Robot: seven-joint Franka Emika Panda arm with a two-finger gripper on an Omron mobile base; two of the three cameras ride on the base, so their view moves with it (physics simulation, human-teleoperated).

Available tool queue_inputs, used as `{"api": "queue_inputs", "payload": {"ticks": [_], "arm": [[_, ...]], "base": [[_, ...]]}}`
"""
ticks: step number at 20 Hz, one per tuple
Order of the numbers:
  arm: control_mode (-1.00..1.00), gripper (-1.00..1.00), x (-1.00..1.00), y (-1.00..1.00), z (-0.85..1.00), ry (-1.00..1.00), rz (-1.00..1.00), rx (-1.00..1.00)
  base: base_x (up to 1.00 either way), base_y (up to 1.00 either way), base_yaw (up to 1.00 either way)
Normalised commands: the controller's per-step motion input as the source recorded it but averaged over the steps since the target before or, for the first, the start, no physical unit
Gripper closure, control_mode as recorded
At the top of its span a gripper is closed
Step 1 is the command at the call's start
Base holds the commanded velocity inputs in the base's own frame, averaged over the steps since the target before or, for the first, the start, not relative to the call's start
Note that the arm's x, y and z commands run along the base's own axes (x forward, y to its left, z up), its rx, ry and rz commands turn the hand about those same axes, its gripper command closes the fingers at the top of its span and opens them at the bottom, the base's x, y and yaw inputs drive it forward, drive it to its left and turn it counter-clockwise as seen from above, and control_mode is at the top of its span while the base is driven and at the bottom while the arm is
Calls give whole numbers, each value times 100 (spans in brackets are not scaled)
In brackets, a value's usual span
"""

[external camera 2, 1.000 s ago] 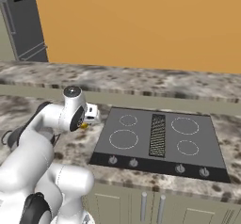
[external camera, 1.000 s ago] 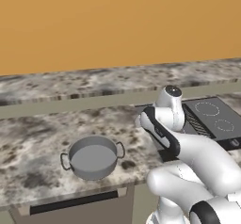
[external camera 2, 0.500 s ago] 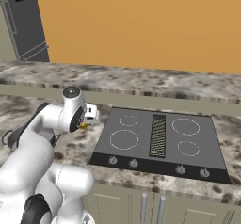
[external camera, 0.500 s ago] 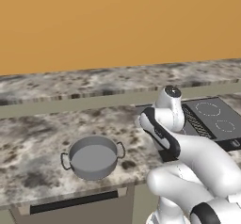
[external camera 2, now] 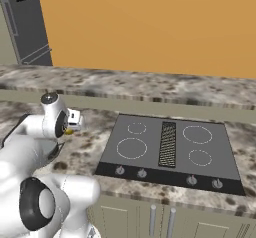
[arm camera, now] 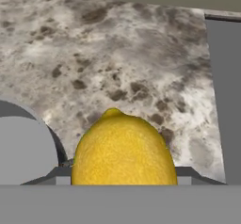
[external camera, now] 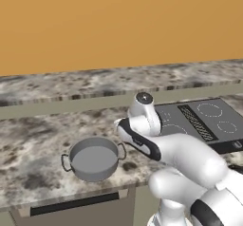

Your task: Turn on the sink faucet. Then move the lemon from the counter to the sink. Turn off the sink. Move the vegetable from the sink to the pot next to the stove. Finally move the pot to the rear left burner.

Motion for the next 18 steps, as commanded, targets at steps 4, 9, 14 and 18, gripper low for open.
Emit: {"api": "queue_inputs", "payload": {"ticks": [4, 9, 14, 18], "arm": [[-100, 100, 0, 88, -4, 8, 0, -3], [-100, 100, 0, 71, -4, 9, 0, 0], [-100, 100, 0, 45, -14, 8, 0, 0], [-100, 100, -4, 22, -32, 2, 0, 0]], "base": [[0, 0, 0], [0, 0, 0], [0, 0, 0], [0, 0, 0]]}}
